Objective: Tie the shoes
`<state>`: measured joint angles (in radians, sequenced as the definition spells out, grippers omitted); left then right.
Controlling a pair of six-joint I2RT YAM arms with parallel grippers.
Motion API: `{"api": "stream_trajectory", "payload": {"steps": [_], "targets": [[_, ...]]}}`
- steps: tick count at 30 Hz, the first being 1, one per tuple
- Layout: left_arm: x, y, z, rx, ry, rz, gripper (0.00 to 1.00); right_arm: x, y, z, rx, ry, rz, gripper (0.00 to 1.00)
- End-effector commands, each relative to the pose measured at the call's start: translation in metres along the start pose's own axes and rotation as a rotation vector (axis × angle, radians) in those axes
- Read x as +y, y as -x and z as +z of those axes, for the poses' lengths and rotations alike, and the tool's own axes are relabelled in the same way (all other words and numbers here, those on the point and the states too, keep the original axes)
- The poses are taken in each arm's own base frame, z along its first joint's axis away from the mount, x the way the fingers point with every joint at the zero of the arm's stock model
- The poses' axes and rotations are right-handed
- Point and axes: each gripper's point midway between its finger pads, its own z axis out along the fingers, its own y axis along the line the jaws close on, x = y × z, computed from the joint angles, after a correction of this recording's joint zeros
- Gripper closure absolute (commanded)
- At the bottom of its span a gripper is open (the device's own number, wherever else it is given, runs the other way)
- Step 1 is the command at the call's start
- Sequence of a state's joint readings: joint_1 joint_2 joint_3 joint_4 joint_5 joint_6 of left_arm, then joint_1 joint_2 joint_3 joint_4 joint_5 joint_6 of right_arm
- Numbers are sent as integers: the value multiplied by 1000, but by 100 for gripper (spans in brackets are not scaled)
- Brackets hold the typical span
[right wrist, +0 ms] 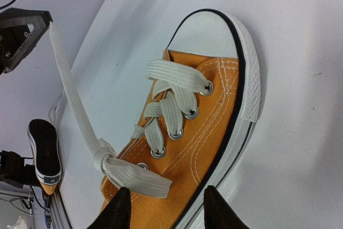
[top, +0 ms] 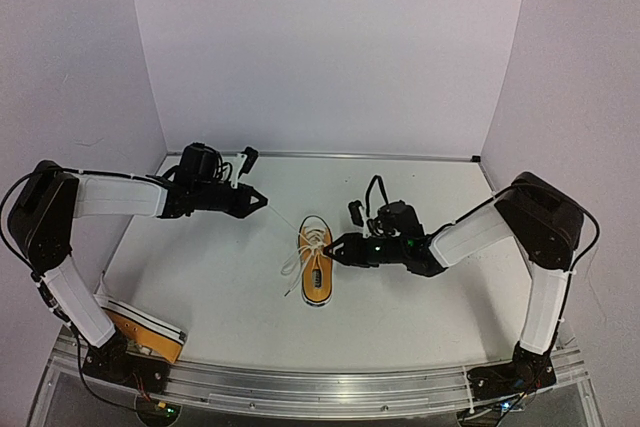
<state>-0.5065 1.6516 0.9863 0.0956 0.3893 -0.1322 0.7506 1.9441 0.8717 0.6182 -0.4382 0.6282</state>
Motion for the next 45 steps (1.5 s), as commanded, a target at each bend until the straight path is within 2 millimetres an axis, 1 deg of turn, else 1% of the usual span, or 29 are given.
{"api": "stream_trajectory", "payload": {"steps": [1,3,5,10,11,12,13,15,17,18,21,23,27,31,35,39,42,45], "targets": [[1,12,-3,-27,0,-1,100,13,5,14,-1,59,-39,57],[1,12,-3,-25,-3,-2,100,12,5,16,1,56,-39,58],[1,12,-2,-23,-5,-1,100,12,6,18,-1,56,-43,64],[6,7,-2,-6,5,-11,100,14,11,14,-13,48,-53,86],[8,5,-2,-3,10,-15,100,16,13,12,-16,47,-57,92],[9,3,-2,1,13,-20,99,17,14,10,-19,45,-62,97],[10,0,-2,6,14,-24,93,18,15,8,-20,43,-65,100],[7,-7,-4,8,-2,-27,80,21,17,5,-23,41,-72,100],[-1,-13,-13,-19,-39,-32,72,24,20,0,-32,37,-77,100],[-5,-21,-17,-27,-60,-41,68,24,22,-1,-34,32,-79,100],[-15,-28,-31,-77,-97,-42,63,27,26,-5,-41,22,-86,100],[-18,-43,-35,-63,-114,-47,60,28,29,-8,-46,14,-91,100],[-32,-62,-32,-27,-183,-31,57,27,29,-6,-36,0,-95,100],[-59,-87,-15,65,-256,50,58,26,29,-5,-29,-6,-92,100],[-77,-109,3,149,-308,91,61,26,31,-7,-30,-16,-90,100],[-78,-122,16,191,-330,62,66,26,32,-8,-30,-22,-90,100],[-80,-131,21,214,-351,40,66,26,31,-7,-26,-24,-89,100],[-80,-137,27,222,-358,15,63,26,31,-6,-23,-22,-88,100]]}}
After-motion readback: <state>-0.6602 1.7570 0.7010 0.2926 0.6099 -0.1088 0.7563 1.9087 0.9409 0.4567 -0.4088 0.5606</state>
